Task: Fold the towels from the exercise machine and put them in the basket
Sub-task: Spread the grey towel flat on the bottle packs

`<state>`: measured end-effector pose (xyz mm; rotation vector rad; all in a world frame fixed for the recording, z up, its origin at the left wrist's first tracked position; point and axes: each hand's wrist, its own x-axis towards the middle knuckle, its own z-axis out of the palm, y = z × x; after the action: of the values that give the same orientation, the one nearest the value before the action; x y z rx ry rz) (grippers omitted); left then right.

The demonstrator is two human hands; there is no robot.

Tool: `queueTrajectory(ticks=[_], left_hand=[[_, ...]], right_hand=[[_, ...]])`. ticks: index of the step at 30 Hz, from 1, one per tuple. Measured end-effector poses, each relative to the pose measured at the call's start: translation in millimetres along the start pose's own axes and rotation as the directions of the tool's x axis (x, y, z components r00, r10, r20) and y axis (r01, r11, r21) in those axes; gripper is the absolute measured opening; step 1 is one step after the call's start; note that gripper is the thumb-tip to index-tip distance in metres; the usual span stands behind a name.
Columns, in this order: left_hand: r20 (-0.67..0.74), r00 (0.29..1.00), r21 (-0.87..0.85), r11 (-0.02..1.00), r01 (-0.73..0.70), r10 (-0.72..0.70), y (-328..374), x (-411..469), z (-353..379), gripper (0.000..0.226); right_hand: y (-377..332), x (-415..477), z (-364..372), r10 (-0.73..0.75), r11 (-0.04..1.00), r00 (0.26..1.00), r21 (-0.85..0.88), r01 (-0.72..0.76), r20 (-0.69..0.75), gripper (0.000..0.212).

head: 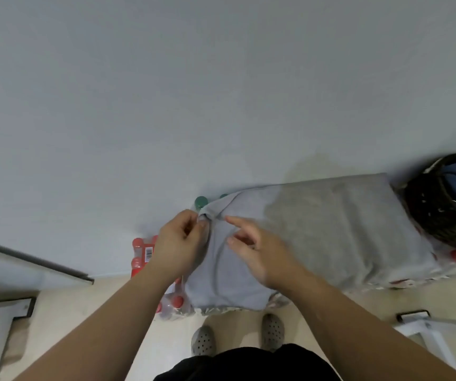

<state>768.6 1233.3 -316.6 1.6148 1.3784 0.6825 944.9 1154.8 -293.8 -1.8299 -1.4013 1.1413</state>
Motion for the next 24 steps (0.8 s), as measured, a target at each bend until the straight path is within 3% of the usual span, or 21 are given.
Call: queueTrajectory(ticks=[4, 7, 12, 18, 21, 24], left_hand=[[0.137, 0.980, 0.075, 0.985, -0.158, 0.147, 3.0, -2.6, -0.5, 0.016], [0.179, 0.962, 0.033, 0.976, -0.215, 0.206, 4.1, -5.7, 0.3, 0.007], [0.163, 0.952, 0.064, 0.960, -0.272, 0.259, 4.2, -9.5, 3.1, 0.012], [0.082, 0.988, 0.119, 0.983, -0.141, 0.132, -9.3, -14.0, 7.5, 0.009], [0.130, 0.990, 0.208, 0.975, -0.074, 0.048, -28.2, -15.8, 6.3, 0.012], [0.106, 0.983, 0.074, 0.988, 0.139, -0.147, -34.9, -24.9, -2.1, 0.023]], right_hand=[[-25.4, 4.4, 27.0, 0.005, 0.965, 0.998, 0.263, 0.011, -0.059, 0.047], [-32.0, 6.3, 33.8, 0.034, 0.968, 0.994, 0.250, -0.007, -0.102, 0.044], [-35.1, 4.3, 38.9, 0.121, 0.952, 0.960, 0.302, -0.041, -0.253, 0.042], [-46.2, 11.9, 45.0, 0.082, 0.960, 0.966, 0.281, -0.011, -0.244, 0.050], [-55.4, 25.1, 49.9, 0.056, 0.957, 0.975, 0.289, 0.008, -0.214, 0.054], [-62.6, 39.6, 61.7, 0.050, 0.967, 0.982, 0.254, -0.003, -0.180, 0.058]])
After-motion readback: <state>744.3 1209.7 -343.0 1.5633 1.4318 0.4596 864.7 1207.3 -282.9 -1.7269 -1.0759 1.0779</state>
